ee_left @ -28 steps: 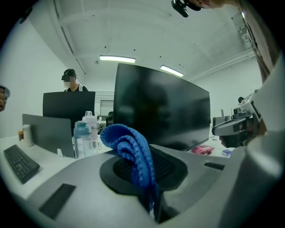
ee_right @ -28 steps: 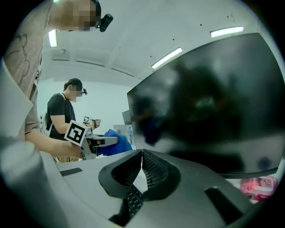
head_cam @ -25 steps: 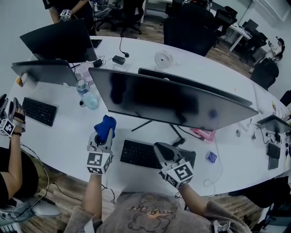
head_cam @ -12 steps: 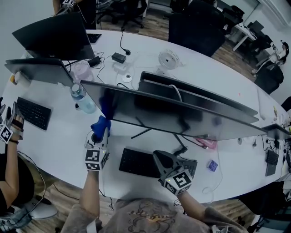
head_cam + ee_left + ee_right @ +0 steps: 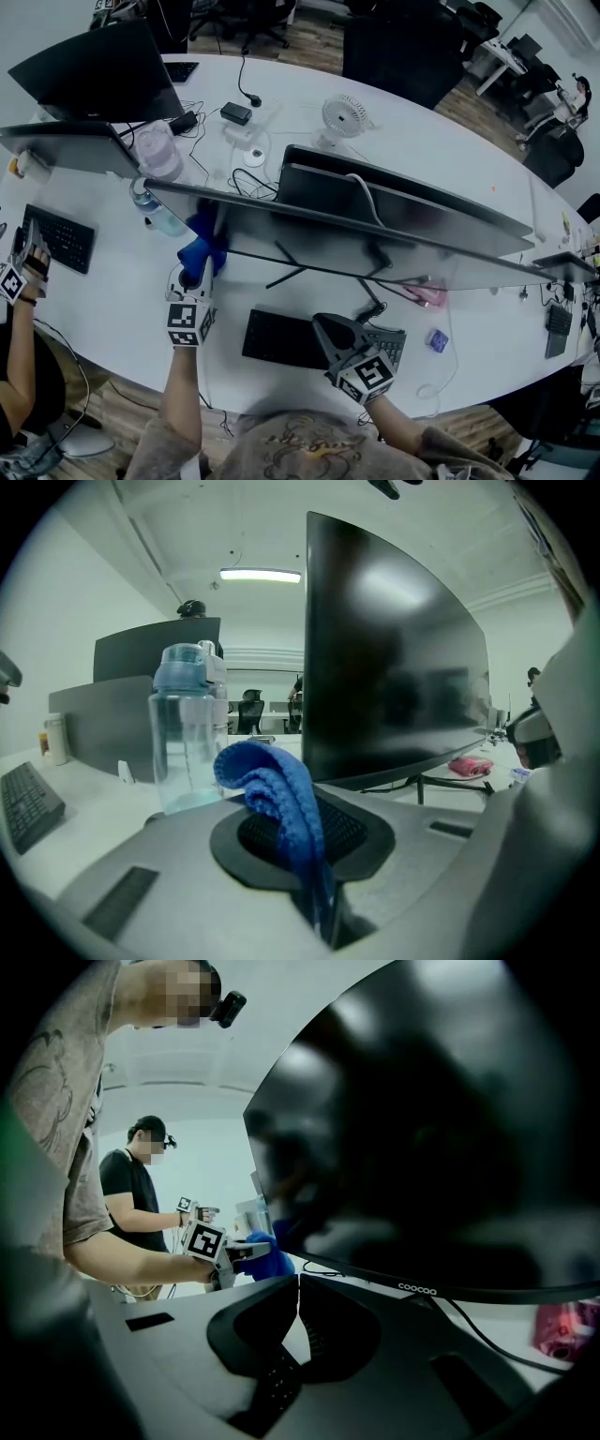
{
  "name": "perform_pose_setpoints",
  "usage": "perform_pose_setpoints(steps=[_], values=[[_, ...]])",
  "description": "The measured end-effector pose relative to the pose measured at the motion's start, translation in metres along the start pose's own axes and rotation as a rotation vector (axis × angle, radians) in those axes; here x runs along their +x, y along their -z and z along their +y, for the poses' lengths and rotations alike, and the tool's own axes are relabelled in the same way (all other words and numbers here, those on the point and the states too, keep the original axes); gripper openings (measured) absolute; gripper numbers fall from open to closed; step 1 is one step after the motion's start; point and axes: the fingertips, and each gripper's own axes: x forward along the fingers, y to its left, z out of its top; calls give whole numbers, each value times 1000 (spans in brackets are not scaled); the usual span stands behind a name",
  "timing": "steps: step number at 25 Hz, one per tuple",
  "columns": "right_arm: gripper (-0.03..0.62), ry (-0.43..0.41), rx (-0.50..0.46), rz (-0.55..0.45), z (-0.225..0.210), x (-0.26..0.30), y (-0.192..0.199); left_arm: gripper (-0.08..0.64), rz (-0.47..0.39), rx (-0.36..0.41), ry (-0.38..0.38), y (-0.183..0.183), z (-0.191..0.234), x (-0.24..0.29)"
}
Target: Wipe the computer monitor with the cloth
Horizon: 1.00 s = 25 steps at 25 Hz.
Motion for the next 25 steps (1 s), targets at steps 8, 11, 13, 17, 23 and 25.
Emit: perform_pose_setpoints(steps=[8,11,13,17,23,25], values=[[21,3,-1,11,-3,5,5,48,9,5,-3,4,8,8],[21,8,3,13,-5,4,5,48,6,16,3,1,8,9],[21,9,-2,15,-6,4,6,48,3,22,8,-1,7,10],[21,5,-2,14,-4,4,5,48,-5,37,7,-8,7,9],[21,0,-5,2,-3,1,2,46,-20,76,8,-23,7,8],[21,0,-5,-1,-2,-1,0,48,-29,92,6,-30,7,6]])
